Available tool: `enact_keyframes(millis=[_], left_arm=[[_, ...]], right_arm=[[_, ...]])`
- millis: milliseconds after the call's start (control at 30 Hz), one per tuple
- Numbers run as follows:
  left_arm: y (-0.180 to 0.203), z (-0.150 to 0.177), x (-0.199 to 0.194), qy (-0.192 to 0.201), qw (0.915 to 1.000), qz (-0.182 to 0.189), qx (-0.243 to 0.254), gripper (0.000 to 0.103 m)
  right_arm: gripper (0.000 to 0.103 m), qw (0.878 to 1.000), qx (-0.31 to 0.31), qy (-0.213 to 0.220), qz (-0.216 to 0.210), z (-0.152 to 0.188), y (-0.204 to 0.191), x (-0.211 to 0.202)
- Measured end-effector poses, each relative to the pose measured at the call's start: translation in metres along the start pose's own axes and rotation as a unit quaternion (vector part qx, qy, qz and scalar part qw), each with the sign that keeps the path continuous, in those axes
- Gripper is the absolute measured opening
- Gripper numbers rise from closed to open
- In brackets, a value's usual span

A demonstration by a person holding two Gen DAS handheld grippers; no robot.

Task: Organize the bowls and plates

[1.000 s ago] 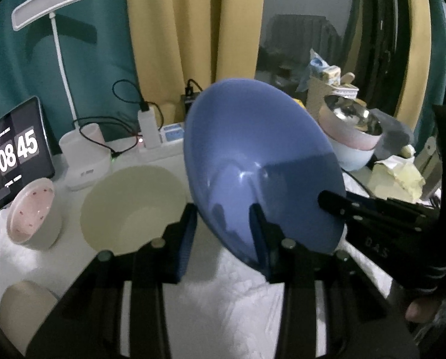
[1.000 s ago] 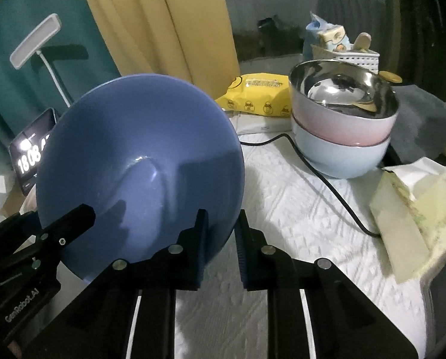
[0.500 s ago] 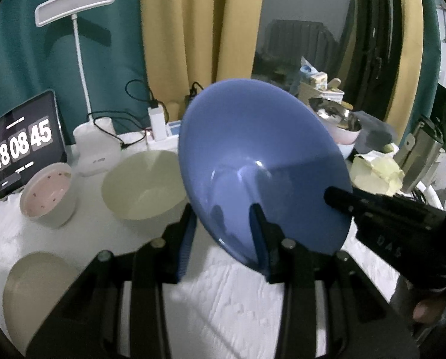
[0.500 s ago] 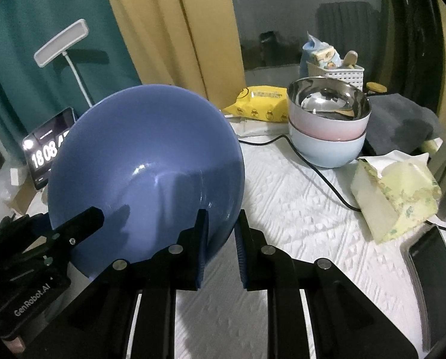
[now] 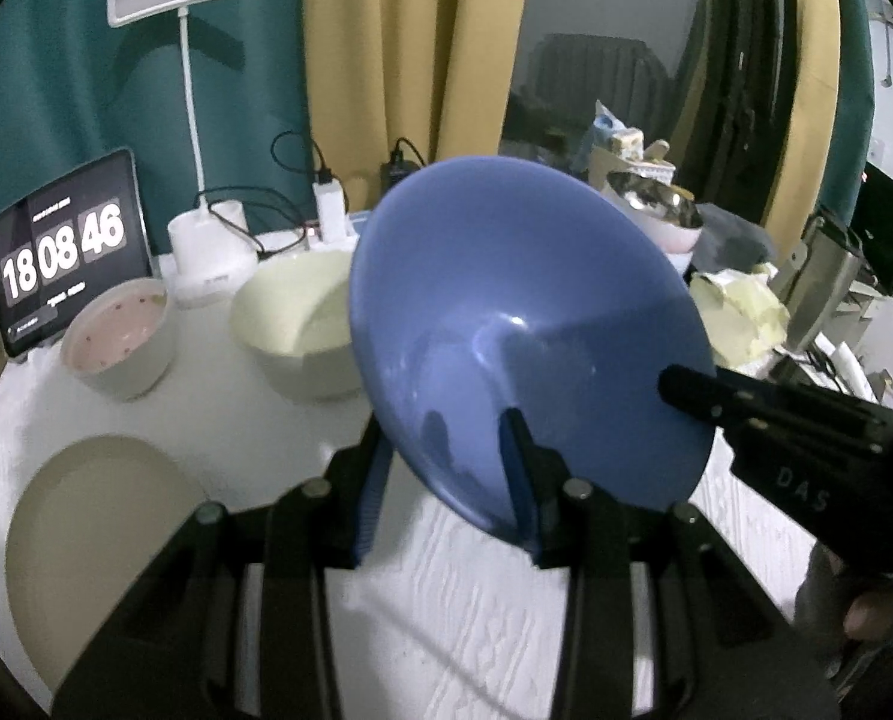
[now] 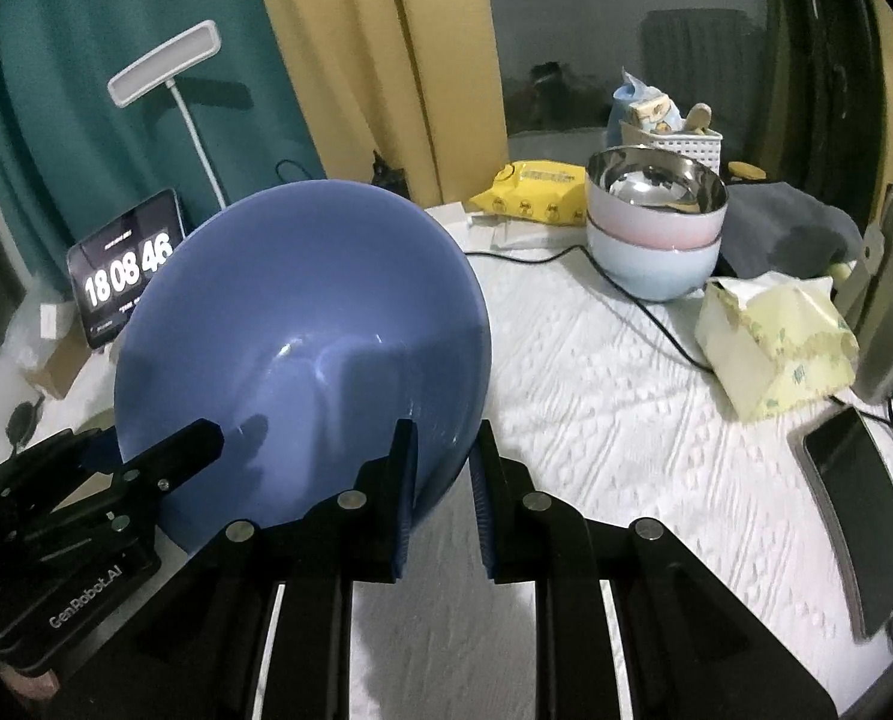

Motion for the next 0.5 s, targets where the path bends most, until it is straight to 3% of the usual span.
enact_keyframes(millis=[500], left_arm=[[-0.016, 0.042, -0.020, -0.021, 0.9998, 0.000, -0.005, 0.037]], right_arm=[[0.019, 1.000, -0.001, -0.028, -0.005, 0.038, -0.023, -0.015]])
Point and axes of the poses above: each gripper's, at about its wrist camera, not at the fingertips, and x roughly the way its jaws point, y to its right, z to its underside, the point moved 5 cm from there along x, roughly the way its jaws point, and after that the axes turned 12 degrees about -x, right-handed, at the moved point
